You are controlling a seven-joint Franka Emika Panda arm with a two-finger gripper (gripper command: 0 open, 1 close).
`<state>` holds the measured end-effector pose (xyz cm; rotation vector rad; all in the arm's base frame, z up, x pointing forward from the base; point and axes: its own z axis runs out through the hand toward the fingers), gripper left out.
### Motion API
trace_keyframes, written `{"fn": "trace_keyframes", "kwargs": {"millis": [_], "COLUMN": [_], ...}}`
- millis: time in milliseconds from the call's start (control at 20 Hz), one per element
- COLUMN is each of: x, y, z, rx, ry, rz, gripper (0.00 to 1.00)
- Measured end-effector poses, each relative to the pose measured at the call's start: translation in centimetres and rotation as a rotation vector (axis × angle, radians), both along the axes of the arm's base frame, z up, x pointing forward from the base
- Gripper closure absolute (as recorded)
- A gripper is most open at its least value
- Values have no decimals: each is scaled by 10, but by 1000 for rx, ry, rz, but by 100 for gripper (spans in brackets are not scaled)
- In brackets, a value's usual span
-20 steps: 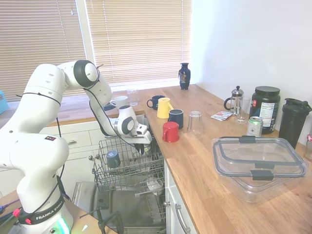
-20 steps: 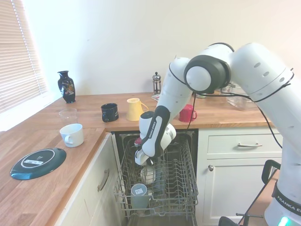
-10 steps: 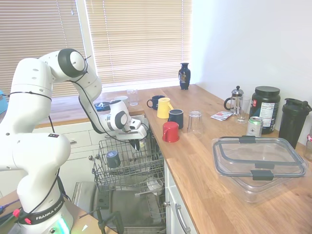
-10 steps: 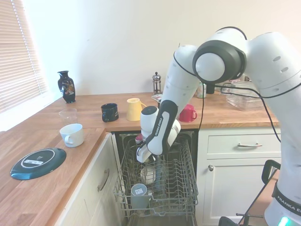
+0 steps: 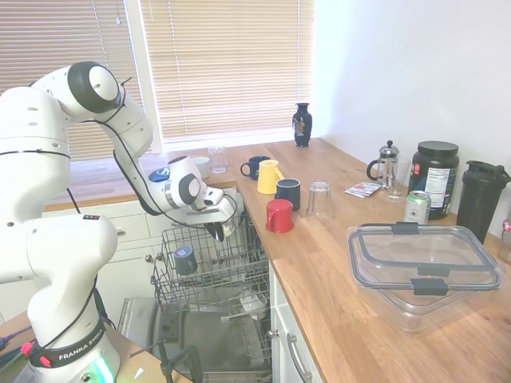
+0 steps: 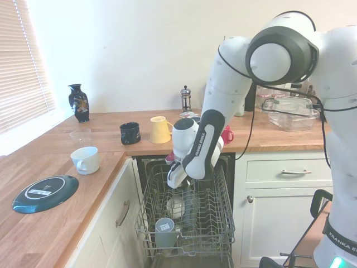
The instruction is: Unload a mug from dishwasher
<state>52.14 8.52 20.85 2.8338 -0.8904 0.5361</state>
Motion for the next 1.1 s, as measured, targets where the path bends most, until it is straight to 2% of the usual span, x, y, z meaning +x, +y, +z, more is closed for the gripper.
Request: {"fn": "trace_keyframes", "kwargs": {"millis": [450, 800, 1100], "x": [-15, -3, 8], "y": [-30, -49, -55], "z": [53, 108, 139], "rx": [-13, 34, 26], "ry": [3, 10, 24], "rz": [-32, -64, -74], "gripper": [100, 100, 100]}}
